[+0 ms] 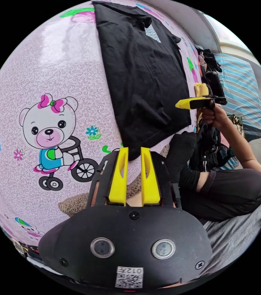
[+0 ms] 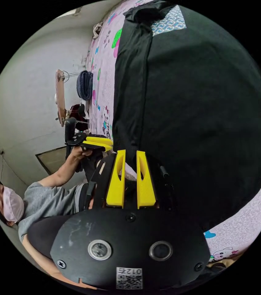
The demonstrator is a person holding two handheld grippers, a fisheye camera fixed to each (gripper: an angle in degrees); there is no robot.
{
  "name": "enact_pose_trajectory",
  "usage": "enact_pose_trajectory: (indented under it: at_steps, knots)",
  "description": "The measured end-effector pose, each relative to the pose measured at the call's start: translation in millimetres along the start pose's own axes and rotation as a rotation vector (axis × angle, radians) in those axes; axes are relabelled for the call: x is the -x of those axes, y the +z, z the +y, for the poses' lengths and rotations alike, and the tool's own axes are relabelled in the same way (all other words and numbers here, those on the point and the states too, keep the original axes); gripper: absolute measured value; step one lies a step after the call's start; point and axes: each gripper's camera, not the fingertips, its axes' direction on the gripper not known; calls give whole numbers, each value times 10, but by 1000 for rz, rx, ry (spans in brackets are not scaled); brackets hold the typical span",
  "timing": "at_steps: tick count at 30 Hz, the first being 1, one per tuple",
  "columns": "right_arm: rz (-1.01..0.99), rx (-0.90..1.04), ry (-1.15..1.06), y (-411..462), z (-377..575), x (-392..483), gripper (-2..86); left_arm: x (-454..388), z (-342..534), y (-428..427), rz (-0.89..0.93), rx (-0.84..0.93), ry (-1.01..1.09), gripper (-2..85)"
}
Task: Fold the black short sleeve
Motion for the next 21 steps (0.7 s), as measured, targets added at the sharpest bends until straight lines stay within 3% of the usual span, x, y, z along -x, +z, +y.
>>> enact_pose_trajectory:
  at_steps: [8,21]
  knots:
    - [4,161,23,-63,100,-330,63,59,-124,117,10,9,-10,27]
    - [-11,235,18,-201,222,-454,-3,65,-359,356,20,129,28,7]
